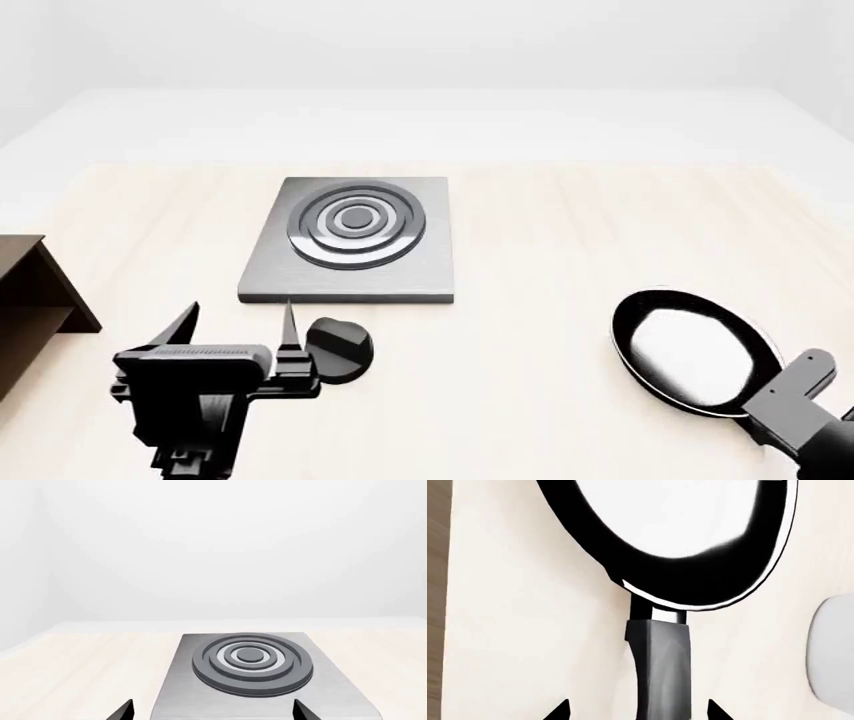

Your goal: Turn on the stove and put the frying pan on it.

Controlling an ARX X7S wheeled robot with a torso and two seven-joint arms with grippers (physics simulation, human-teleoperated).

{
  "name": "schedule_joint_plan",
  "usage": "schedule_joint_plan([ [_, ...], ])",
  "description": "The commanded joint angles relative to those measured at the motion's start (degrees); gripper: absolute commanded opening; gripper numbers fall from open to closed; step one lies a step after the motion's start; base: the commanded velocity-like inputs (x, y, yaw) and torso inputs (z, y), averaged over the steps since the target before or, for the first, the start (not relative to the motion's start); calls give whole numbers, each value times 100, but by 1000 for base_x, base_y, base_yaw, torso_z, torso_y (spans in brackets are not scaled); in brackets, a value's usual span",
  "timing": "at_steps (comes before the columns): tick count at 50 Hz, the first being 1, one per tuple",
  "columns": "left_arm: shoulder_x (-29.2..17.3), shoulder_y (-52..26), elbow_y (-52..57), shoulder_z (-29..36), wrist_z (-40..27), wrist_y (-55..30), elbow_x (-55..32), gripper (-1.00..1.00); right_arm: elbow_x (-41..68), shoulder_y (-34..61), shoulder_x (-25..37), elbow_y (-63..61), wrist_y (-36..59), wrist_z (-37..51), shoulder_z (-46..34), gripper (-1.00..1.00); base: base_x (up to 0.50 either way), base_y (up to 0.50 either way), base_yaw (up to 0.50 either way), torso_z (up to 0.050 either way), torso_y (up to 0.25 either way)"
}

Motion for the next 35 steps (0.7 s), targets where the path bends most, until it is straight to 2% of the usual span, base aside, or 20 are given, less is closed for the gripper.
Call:
schedule_joint_plan([
  [1, -25, -17, 8, 60, -37, -21, 30, 100, -163, -351, -125, 475, -131, 372, -68, 100, 11, 0, 0, 0, 0],
  [22, -56, -41, -1, 152, -88, -24, 60, 100, -290, -497, -211, 864, -303, 670, -16, 100, 3, -2, 0, -2, 0],
  [23, -53, -46, -18, 162, -84, -13, 64, 100, -299, -514, -227, 854, -361, 696, -5, -100, 14, -4, 0, 0, 0],
  [35, -71, -30, -20, 179, -108, 8, 49, 100, -367, -251, -33, 231, -454, 591, 61, -100, 0, 0, 0, -1, 0],
])
